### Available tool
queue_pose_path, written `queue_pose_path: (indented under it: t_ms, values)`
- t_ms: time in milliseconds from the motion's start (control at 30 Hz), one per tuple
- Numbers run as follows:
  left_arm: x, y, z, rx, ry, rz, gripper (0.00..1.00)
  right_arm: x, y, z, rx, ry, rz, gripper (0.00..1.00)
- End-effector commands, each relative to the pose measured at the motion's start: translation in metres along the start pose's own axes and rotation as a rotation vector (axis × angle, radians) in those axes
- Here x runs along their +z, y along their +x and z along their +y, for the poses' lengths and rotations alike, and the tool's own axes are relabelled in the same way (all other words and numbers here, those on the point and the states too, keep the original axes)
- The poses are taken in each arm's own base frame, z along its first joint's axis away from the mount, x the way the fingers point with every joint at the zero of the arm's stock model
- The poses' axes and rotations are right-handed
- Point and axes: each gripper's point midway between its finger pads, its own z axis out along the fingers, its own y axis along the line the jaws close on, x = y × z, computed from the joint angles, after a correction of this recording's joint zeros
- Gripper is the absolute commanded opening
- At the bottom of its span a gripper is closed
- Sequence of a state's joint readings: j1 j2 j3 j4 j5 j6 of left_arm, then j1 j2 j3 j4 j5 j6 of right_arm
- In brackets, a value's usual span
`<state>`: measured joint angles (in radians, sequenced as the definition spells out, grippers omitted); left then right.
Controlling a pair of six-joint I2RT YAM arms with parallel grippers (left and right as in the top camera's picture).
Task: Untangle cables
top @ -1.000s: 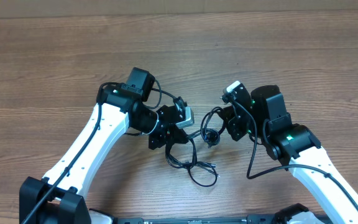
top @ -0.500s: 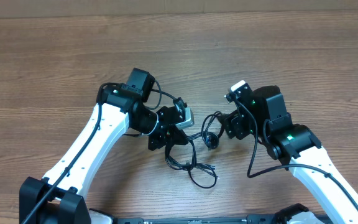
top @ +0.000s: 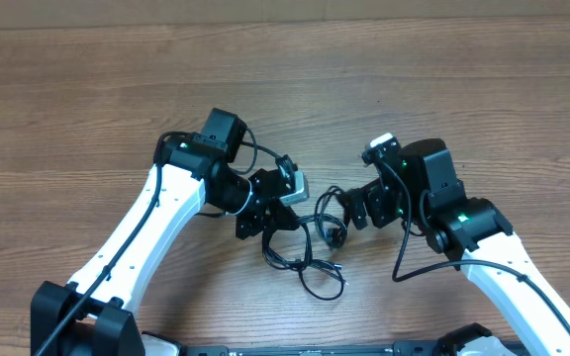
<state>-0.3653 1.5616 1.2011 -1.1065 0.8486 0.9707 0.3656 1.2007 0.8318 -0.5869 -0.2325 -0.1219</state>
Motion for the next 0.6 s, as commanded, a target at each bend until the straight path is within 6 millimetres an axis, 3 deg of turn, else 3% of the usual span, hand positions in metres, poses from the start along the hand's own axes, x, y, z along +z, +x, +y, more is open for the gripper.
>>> queue_pose_path:
  t_ms: [0, 367, 567]
  values:
    - [-0.002, -0.002, 0.003, -0.026, -0.027, 0.003, 0.04, -0.012, -0.014, 0.044, 0.017, -0.264, -0.043, 1.00]
    - [-0.010, 0.001, 0.018, -0.122, -0.082, -0.005, 0.04, -0.025, -0.015, 0.077, 0.013, -0.465, -0.050, 1.00]
    - [-0.020, -0.005, 0.022, -0.161, -0.071, -0.082, 0.04, -0.025, -0.006, 0.078, 0.030, -0.472, -0.008, 1.00]
